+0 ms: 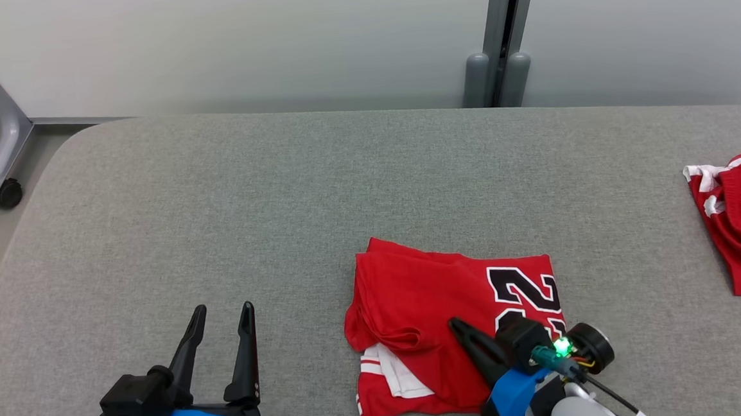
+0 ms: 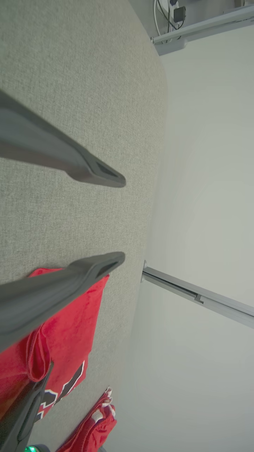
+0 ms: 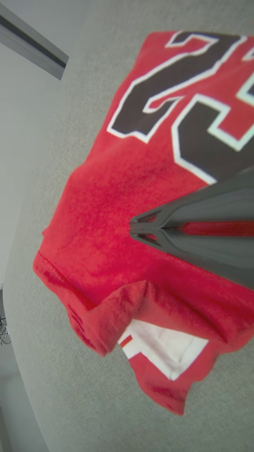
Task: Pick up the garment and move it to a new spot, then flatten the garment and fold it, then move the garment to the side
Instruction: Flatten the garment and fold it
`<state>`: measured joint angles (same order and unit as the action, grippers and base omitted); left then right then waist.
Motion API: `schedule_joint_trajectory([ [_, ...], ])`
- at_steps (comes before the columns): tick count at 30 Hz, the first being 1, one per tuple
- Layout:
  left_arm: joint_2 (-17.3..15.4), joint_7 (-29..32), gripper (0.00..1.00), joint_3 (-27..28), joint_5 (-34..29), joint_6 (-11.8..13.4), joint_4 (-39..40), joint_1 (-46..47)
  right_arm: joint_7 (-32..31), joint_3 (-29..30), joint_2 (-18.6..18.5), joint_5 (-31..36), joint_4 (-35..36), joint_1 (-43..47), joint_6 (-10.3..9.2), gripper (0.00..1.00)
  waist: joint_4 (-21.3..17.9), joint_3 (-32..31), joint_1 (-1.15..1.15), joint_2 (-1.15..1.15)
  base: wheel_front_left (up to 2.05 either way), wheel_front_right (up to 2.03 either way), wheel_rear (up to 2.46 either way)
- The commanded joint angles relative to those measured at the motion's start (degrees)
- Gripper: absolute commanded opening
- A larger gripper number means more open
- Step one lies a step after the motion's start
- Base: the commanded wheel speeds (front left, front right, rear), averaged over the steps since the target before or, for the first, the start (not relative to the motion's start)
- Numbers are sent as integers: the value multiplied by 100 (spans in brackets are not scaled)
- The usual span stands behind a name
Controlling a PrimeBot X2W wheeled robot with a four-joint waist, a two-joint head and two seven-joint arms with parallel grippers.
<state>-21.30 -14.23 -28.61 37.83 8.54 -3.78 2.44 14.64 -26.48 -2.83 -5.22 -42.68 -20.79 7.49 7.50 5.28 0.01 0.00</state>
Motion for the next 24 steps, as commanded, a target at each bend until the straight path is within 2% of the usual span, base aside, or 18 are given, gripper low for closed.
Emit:
schedule_joint_trajectory([
  [1, -22, -28, 100, 34, 23, 4, -9, 82, 4, -137, -9, 19, -107, 37, 1, 0, 32, 25, -1, 0, 0, 0, 0],
  [10, -22, -43, 100, 90, 31, 4, -22, 128, -28, -1447, -14, -587, -46, 34, 1, 0, 103, 88, -1, 0, 0, 0, 0],
  [17, 1, -64, 100, 146, 43, 7, -45, 142, -124, -2196, -11, -959, -49, -204, 1, 0, 67, 128, -1, 0, 0, 0, 0],
  [24, 31, -71, 100, 175, 29, -16, -73, 128, -15, -2309, -13, -1127, 61, -380, 1, 0, 32, 124, -1, 0, 0, 0, 0],
])
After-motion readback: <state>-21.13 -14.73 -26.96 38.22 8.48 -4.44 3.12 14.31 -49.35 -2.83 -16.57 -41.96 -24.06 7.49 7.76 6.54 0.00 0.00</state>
